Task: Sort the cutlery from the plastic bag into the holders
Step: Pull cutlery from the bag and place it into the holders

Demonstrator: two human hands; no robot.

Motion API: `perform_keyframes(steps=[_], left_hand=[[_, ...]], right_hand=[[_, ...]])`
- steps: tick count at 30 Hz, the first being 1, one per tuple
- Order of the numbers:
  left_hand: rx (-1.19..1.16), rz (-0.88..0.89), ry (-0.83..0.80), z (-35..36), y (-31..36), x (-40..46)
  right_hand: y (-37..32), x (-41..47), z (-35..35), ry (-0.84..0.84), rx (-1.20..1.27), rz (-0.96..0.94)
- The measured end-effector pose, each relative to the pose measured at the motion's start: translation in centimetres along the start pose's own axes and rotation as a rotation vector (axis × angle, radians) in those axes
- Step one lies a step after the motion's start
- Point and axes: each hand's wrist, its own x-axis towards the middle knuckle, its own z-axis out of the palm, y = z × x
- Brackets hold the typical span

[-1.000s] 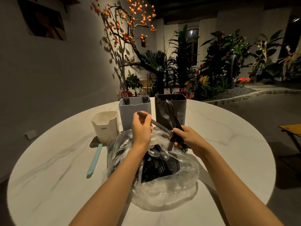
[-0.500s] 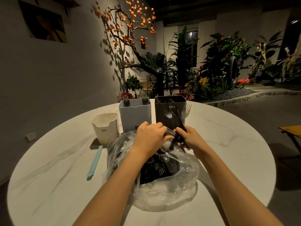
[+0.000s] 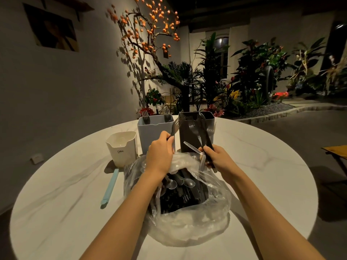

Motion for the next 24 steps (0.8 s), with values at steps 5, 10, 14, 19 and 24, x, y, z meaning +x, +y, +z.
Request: perform_keyframes(steps=[5, 10, 14, 19, 24], left_hand=[[-0.702, -0.446, -0.170, 0.2, 2.7, 0.3], [-1.119, -0.614, -0.243, 0.3, 3.1, 0.1], [-1.366, -0.706, -0.256, 0.2, 2.5, -0.1], [-1.484, -0.747, -0.465, -0.1, 2.4, -0.7], [-1.434, -0.712, -0.543, -0.6, 2.8, -0.7]], right_hand=[[-0.4, -0.6, 0.3, -0.136, 0.208, -0.028], [-0.7, -0.9, 0.8, -0.330, 0.432, 0.022], [-0.8, -1.3, 1.1, -0.502, 0.414, 0.010], [-0.7, -1.5, 1.5, -0.553, 0.374, 0.024], [-0.8, -1.7, 1.3, -0.568, 0.338, 0.058]])
